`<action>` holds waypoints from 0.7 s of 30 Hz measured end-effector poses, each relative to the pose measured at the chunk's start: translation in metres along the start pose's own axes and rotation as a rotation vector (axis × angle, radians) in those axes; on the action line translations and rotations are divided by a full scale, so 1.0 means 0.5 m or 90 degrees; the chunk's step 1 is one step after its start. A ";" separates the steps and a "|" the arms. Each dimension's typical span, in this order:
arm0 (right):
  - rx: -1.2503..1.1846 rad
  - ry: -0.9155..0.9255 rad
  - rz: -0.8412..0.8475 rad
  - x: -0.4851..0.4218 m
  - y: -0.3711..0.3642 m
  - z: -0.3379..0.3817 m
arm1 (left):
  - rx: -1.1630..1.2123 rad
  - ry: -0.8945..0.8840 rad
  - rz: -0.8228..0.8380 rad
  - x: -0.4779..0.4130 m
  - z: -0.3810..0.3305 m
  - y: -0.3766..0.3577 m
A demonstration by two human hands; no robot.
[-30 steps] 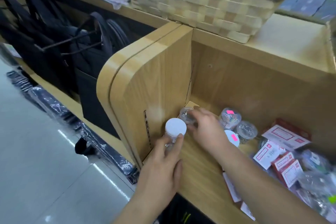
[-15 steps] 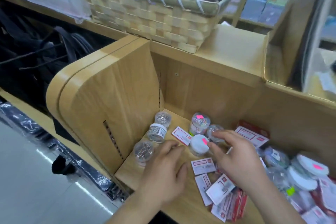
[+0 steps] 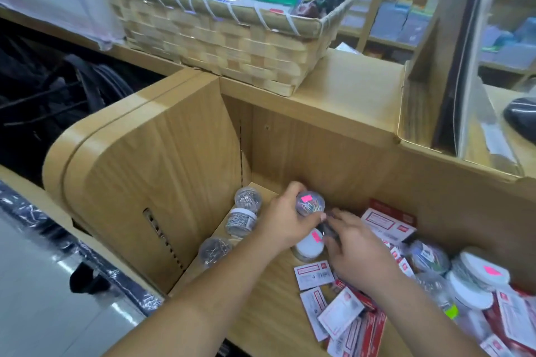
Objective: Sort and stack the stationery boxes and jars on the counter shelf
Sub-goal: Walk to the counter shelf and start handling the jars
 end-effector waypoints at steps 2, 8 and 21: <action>0.015 -0.024 -0.004 0.009 0.008 -0.008 | -0.006 -0.010 0.029 0.017 0.003 0.006; 0.097 -0.017 0.017 0.010 0.015 -0.002 | -0.076 -0.012 0.020 0.051 0.010 0.028; 0.060 -0.005 -0.118 -0.035 0.086 0.071 | -0.379 -0.104 -0.096 0.005 0.007 0.155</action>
Point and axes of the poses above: each hand's wrist, its own x-axis away from the middle knuckle, its own y-axis out of the back of the hand, z = x × y, the point moved 7 cm from there along -x, towards the middle knuckle, and after that the axes turned 2 degrees about z, right-handed, at the moved point
